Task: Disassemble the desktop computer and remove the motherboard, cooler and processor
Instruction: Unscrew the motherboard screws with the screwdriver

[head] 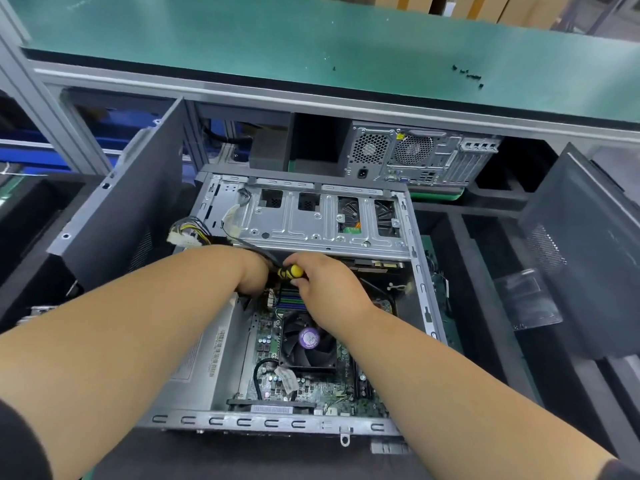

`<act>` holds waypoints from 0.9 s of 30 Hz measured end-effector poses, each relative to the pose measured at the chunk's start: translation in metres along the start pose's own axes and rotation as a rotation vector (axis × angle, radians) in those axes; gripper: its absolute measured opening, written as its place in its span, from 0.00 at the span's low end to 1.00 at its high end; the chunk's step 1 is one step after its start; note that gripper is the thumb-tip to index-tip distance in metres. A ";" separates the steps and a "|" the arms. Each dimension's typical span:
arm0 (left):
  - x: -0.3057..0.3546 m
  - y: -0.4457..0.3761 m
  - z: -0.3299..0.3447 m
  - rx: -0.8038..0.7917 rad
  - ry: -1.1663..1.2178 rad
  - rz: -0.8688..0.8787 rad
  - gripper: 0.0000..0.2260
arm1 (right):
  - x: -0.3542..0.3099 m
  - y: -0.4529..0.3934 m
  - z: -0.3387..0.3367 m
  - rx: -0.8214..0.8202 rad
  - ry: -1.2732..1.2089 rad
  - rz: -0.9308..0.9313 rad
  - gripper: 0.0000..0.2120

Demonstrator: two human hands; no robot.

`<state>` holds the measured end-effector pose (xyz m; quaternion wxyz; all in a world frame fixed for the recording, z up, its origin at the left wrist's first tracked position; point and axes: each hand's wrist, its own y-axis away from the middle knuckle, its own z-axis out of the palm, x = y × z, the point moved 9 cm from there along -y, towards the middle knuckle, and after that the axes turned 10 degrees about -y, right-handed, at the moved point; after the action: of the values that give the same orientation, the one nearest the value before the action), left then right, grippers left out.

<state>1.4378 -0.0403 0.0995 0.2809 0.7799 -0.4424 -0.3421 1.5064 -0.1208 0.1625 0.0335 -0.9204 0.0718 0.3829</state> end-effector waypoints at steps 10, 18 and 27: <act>-0.006 0.004 0.008 -0.064 0.084 0.019 0.16 | 0.000 0.002 -0.002 0.033 0.008 -0.001 0.16; -0.005 0.007 0.007 -0.078 0.113 0.010 0.17 | 0.003 0.002 -0.004 0.050 0.013 0.022 0.16; -0.006 0.006 0.011 -0.087 0.250 0.003 0.14 | 0.001 0.002 -0.004 0.038 0.027 0.010 0.16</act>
<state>1.4240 -0.0391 0.0997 0.3677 0.8029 -0.3901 -0.2607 1.5093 -0.1228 0.1647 0.0480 -0.9242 0.0838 0.3694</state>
